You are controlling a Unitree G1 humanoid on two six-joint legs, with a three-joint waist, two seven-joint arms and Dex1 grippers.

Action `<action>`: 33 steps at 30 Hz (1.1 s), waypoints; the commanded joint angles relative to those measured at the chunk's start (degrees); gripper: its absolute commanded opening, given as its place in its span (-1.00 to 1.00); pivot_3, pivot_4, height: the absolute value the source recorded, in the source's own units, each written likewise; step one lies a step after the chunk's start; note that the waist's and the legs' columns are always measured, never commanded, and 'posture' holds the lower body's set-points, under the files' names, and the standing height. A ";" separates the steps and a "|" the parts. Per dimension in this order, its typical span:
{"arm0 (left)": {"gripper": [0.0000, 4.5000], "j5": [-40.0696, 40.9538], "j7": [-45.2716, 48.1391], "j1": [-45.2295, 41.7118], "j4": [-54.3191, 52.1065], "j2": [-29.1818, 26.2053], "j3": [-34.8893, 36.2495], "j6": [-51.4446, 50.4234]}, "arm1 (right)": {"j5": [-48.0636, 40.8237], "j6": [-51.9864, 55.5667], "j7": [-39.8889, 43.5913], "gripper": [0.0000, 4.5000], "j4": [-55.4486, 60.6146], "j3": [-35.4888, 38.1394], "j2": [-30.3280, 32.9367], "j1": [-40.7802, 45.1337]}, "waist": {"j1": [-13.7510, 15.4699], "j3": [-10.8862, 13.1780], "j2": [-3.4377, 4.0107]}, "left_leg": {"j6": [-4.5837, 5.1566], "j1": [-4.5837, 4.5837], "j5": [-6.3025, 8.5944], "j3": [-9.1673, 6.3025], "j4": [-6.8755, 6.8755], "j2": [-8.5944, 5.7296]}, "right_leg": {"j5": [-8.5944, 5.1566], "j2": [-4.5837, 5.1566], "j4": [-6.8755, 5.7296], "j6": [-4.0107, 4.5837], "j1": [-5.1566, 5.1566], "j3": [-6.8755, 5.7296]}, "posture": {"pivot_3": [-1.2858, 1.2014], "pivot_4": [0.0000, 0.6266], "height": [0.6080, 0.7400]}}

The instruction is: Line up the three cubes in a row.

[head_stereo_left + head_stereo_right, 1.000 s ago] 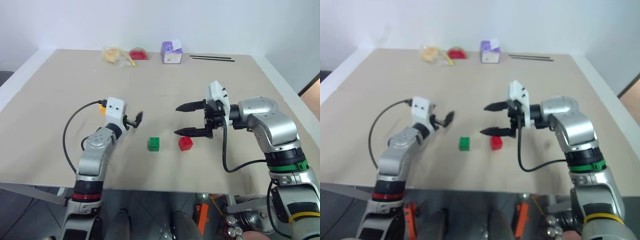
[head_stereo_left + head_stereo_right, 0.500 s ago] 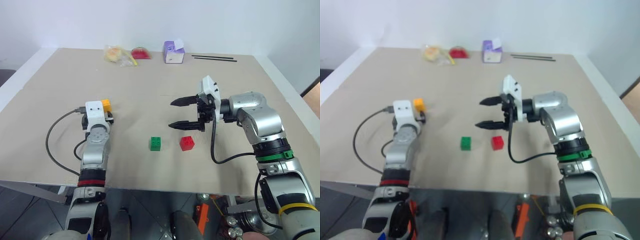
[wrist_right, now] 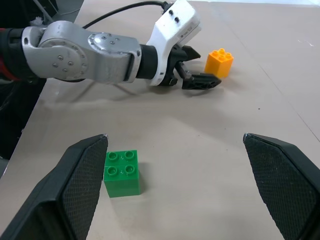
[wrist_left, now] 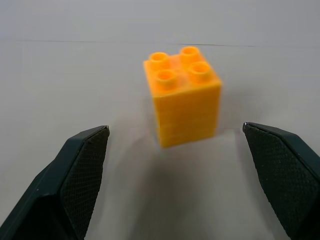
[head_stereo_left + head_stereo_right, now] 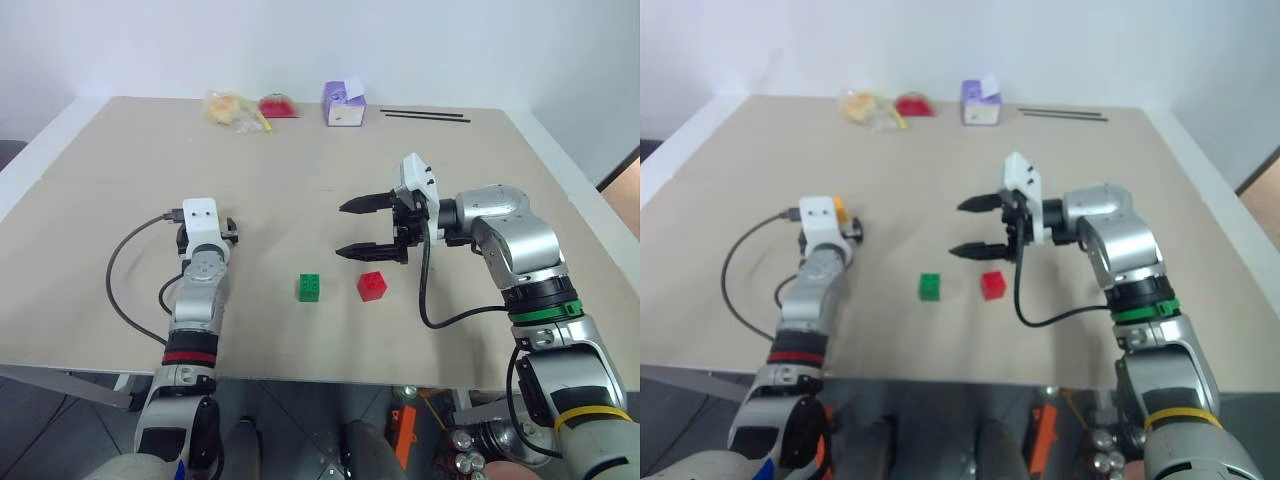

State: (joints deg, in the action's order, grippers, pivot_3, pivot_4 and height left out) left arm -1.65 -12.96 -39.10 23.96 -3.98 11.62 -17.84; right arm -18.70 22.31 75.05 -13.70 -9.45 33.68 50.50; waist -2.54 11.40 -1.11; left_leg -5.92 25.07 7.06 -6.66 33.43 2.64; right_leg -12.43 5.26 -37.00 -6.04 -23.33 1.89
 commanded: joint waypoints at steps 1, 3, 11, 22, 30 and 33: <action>0.97 0.42 -0.49 -2.34 0.63 -0.51 -0.09 2.37 | 0.02 -0.89 0.17 1.00 0.32 1.09 -0.03 2.15 | 0.01 0.00 0.00 | 0.00 0.00 0.00 0.00 0.00 0.00 | 0.00 0.00 0.00 0.00 0.00 0.00 | 0.03 -0.52 1.00; 0.97 0.69 -0.54 -2.77 1.21 -0.41 -0.10 2.86 | 0.11 -0.95 0.17 1.00 0.18 1.17 -0.04 2.29 | 0.02 0.00 0.00 | 0.00 0.00 0.00 0.00 -0.01 0.00 | -0.01 0.00 0.00 -0.01 0.00 0.00 | 0.03 -0.52 1.00; 0.46 1.42 -1.11 -2.35 1.78 0.53 -0.16 3.06 | 0.39 -1.16 -0.75 1.00 -0.70 1.63 -0.56 2.89 | 0.01 0.00 0.00 | 0.00 0.00 0.00 0.00 -0.02 0.00 | -0.01 0.00 0.00 -0.01 -0.01 0.00 | 0.03 -0.52 1.00; -0.44 1.89 -1.42 -2.22 1.55 0.56 -0.18 2.69 | 0.21 -0.44 -2.81 1.00 -3.37 2.49 -1.68 4.26 | 0.01 0.00 0.00 | 0.00 0.00 0.00 0.00 -0.02 0.00 | -0.01 0.00 0.00 -0.01 -0.01 0.00 | 0.03 -0.52 1.00; -0.44 2.06 -1.70 -1.98 1.30 0.86 -0.25 2.29 | -0.06 0.27 -3.29 1.00 -3.62 2.82 -1.89 4.59 | 0.00 0.00 0.00 | 0.00 0.00 0.00 0.00 -0.02 0.00 | -0.01 0.00 0.00 -0.01 -0.01 0.00 | 0.03 -0.52 1.00; -0.44 3.57 1.34 -0.88 -1.05 0.08 -0.23 1.59 | -0.47 0.81 -2.79 1.00 -3.23 2.91 -1.70 4.50 | 0.00 0.00 0.00 | -0.01 0.00 0.00 0.00 -0.02 0.00 | -0.01 0.00 0.00 -0.01 -0.02 0.00 | 0.03 -0.52 1.00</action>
State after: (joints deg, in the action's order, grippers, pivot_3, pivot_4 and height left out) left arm 0.63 -13.76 -40.62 26.12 -3.15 11.48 -16.19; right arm -17.88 22.83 72.02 -18.05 -8.73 31.77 53.33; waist -2.55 11.40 -1.11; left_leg -5.93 25.07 7.06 -6.66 33.41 2.64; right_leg -12.44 5.26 -37.00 -6.04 -23.34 1.89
